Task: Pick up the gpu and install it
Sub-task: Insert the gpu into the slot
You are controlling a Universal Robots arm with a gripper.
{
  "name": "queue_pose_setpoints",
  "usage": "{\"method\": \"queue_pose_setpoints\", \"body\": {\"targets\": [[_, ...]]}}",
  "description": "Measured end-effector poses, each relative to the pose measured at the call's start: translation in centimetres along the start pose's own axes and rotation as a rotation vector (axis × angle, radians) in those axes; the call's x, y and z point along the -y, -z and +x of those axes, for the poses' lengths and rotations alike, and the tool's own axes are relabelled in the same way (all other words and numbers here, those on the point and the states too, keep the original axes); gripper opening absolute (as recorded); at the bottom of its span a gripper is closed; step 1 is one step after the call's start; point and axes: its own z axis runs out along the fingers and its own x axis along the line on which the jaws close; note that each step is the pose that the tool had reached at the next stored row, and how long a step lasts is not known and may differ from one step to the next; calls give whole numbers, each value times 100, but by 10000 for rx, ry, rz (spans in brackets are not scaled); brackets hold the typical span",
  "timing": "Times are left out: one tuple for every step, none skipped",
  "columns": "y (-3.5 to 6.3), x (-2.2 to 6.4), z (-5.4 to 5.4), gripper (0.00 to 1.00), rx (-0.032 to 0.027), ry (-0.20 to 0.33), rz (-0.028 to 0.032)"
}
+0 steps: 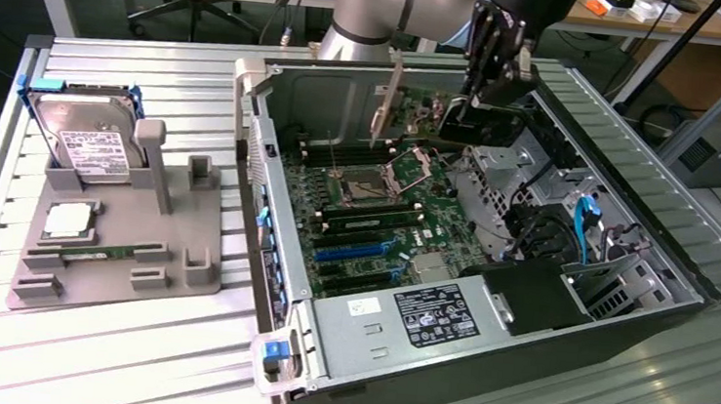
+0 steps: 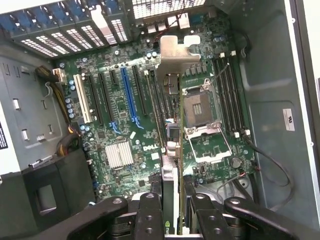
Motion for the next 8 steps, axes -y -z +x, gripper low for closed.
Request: {"method": "queue_pose_setpoints", "body": {"targets": [[-1,0,1,27,1,64,-1],[-1,0,2,27,1,145,-4],[-1,0,2,27,1,230,-6],[-1,1,3,27,2,289,-7],[-2,1,4,27,2,346,-9],[-2,1,4,27,1,412,-10],[-3,1,5,27,2,488,-12],[-3,1,5,27,3,612,-15]]}}
